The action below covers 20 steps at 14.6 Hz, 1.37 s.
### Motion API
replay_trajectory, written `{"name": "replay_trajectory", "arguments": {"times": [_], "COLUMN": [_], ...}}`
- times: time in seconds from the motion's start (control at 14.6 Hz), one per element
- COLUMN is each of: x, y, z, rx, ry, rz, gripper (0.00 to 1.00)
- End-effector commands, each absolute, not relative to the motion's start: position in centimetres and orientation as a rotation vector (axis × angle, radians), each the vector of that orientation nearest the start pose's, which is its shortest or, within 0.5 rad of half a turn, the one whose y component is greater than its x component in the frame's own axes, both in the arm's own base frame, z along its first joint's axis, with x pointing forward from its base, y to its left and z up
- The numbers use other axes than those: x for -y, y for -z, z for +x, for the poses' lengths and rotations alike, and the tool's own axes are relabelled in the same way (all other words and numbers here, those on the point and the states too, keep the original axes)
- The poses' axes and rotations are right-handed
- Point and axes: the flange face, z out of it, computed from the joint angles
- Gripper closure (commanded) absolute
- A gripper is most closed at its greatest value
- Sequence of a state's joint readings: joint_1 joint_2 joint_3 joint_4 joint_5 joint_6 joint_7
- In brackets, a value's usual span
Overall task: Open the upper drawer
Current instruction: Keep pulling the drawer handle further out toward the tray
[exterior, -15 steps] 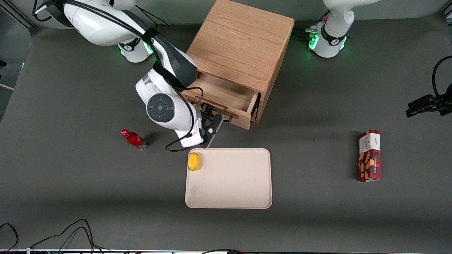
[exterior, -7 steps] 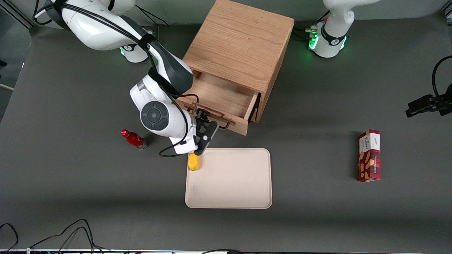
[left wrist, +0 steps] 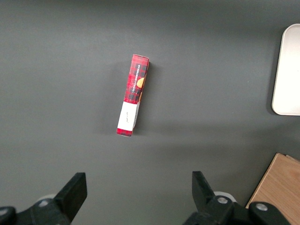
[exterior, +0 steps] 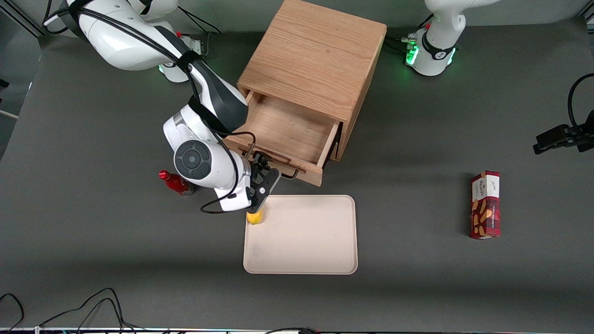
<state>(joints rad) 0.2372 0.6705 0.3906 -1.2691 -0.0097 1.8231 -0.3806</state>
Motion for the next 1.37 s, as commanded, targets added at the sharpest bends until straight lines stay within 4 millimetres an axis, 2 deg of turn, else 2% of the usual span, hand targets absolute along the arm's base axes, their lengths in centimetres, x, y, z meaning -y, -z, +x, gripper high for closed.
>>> {"name": "replay_trajectory", "arguments": {"times": [0.0, 0.34, 0.62, 1.3], "x": [-37.0, -36.7, -35.4, -34.1], "y": [-37.7, -37.5, -37.5, -37.1], "z": [63.6, 65.0, 66.2, 67.4], "rx": [1.346, 1.322, 1.303, 1.279], "ry": [-0.125, -0.092, -0.069, -0.055], "rz": [-2.603, -2.602, -2.64, -2.653], "gripper": [0.0, 0.0, 0.0, 0.0]}}
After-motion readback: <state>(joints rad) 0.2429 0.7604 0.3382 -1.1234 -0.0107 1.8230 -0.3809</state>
